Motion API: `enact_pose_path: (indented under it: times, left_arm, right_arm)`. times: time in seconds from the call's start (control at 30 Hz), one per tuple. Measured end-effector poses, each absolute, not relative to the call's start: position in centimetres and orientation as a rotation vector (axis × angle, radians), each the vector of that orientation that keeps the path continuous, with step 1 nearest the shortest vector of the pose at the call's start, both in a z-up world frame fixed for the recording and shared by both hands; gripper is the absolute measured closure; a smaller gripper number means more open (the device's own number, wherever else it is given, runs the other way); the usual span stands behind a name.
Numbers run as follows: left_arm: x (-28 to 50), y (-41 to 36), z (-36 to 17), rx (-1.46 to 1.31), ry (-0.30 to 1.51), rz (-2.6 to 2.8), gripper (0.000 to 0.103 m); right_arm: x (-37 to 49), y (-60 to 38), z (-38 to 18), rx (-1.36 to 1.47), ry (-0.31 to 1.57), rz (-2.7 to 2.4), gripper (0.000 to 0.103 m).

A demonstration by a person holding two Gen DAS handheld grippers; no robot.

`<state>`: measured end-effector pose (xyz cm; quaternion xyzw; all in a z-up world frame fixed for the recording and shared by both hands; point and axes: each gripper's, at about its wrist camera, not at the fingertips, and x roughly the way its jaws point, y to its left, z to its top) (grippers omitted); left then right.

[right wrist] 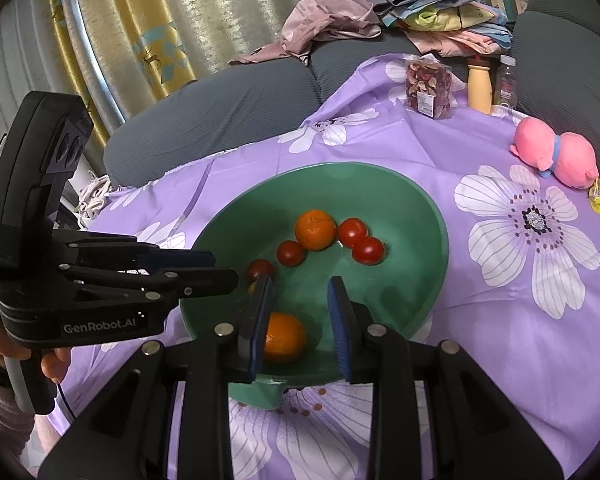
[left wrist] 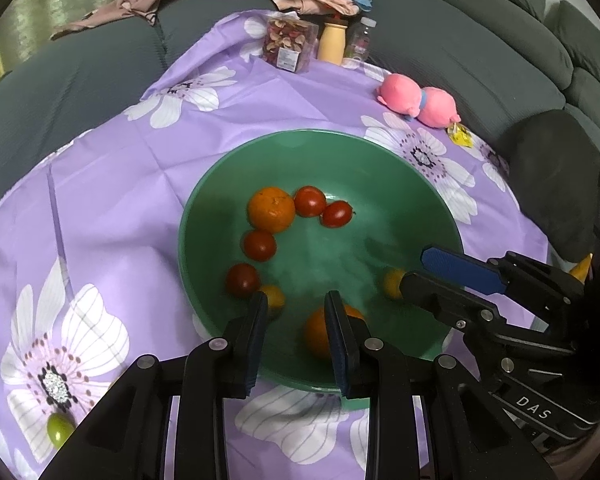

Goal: Organize fruits
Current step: 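Open the left gripper to drop its yellow fruit into the bowl, then open the right gripper to drop its yellow fruit into the bowl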

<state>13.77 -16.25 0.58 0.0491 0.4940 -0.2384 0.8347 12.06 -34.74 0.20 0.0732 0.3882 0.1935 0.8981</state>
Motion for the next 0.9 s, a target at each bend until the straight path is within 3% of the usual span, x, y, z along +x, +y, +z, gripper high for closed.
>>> enact_pose_path:
  times: [0.07, 0.1, 0.2, 0.37, 0.47, 0.63, 0.77, 0.9]
  left_arm:
    - [13.7, -16.0, 0.8, 0.104, 1.043, -0.499, 0.074]
    - [13.6, -15.9, 0.9, 0.104, 1.042, -0.494, 0.067]
    - [13.3, -15.3, 1.3, 0.1, 1.033, -0.477, 0.049]
    - [12.6, -14.1, 2.1, 0.089, 1.016, -0.448, 0.047]
    - [12.0, -13.1, 2.5, 0.078, 1.006, -0.426, 0.033]
    - [10.9, -11.7, 2.5, 0.071, 1.003, -0.389, 0.031]
    - [9.9, -10.0, 1.7, 0.064, 1.018, -0.347, 0.014]
    - [8.7, -8.0, 1.1, 0.04, 1.035, -0.311, 0.014]
  right_arm:
    - [11.9, -34.8, 0.2, 0.154, 0.804, 0.396, 0.069]
    - [11.8, -34.9, 0.3, 0.155, 0.804, 0.392, 0.06]
    - [11.5, -35.0, 0.6, 0.162, 0.797, 0.385, 0.054]
    - [11.1, -34.8, 1.1, 0.157, 0.786, 0.383, 0.05]
    - [10.6, -34.7, 1.4, 0.154, 0.779, 0.38, 0.043]
    - [9.8, -34.4, 1.8, 0.151, 0.773, 0.377, 0.038]
    - [9.1, -34.0, 2.0, 0.146, 0.771, 0.378, 0.031]
    - [8.5, -33.2, 2.1, 0.131, 0.779, 0.388, 0.029]
